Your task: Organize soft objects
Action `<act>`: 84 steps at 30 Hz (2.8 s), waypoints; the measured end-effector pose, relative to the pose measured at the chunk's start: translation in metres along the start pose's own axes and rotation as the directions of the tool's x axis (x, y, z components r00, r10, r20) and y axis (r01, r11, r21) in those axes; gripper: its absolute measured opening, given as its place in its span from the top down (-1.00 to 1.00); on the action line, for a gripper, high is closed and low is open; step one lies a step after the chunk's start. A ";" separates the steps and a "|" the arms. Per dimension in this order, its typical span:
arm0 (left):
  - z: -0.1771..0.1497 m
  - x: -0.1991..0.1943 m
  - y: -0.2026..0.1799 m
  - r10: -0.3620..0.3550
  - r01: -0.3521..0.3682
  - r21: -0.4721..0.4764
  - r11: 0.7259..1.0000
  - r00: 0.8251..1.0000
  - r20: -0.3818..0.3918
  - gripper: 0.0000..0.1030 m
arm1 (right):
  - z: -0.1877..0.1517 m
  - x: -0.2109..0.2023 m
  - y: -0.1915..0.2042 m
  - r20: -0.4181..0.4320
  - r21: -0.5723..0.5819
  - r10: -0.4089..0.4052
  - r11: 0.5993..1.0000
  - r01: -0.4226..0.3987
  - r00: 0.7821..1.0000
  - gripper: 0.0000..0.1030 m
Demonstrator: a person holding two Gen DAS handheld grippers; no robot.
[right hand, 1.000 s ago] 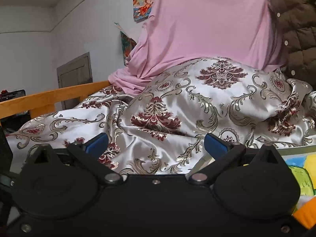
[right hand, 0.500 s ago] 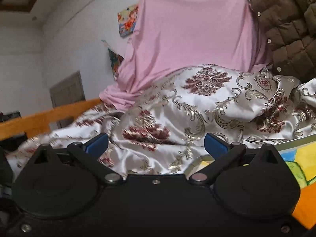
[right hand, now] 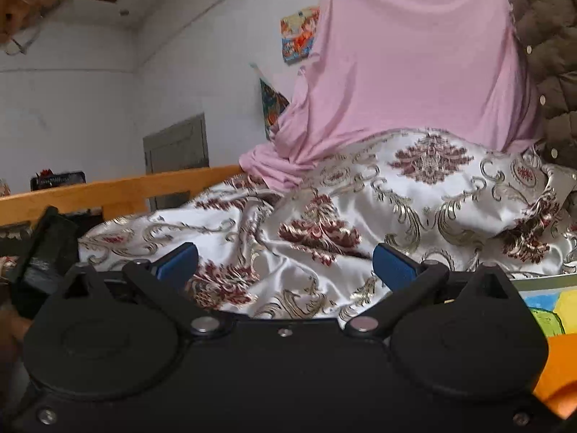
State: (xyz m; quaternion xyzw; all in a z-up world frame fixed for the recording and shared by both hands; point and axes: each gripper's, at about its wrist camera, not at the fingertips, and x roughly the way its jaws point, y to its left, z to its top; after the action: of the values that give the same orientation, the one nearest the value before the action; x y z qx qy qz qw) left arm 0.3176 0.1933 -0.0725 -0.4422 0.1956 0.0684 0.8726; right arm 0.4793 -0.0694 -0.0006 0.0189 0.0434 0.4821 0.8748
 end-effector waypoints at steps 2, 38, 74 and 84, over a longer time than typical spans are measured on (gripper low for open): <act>0.001 -0.004 0.004 -0.021 0.022 -0.038 0.999 0.999 0.027 -0.98 | -0.002 -0.005 -0.001 0.004 0.005 0.030 1.000 -0.030 1.000 -0.99; -0.023 -0.028 -0.024 0.036 -0.035 0.138 0.990 0.999 -0.003 -0.98 | -0.014 -0.046 0.012 -0.007 -0.055 -0.136 0.989 0.135 0.991 -0.99; -0.066 -0.009 -0.060 0.057 0.106 0.474 0.874 0.946 -0.318 -0.20 | -0.061 -0.069 0.001 -0.449 0.197 -0.307 0.882 0.428 0.839 -0.34; -0.069 -0.006 -0.060 0.045 0.137 0.473 0.870 0.935 -0.353 0.20 | -0.063 -0.061 0.003 -0.466 0.165 -0.331 0.879 0.448 0.820 0.43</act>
State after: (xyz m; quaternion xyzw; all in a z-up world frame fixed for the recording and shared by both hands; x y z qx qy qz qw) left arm 0.3103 0.1030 -0.0620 -0.2160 0.3489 -0.0848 0.9080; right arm 0.4381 -0.1198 -0.0592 0.0221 0.3002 0.2732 0.9136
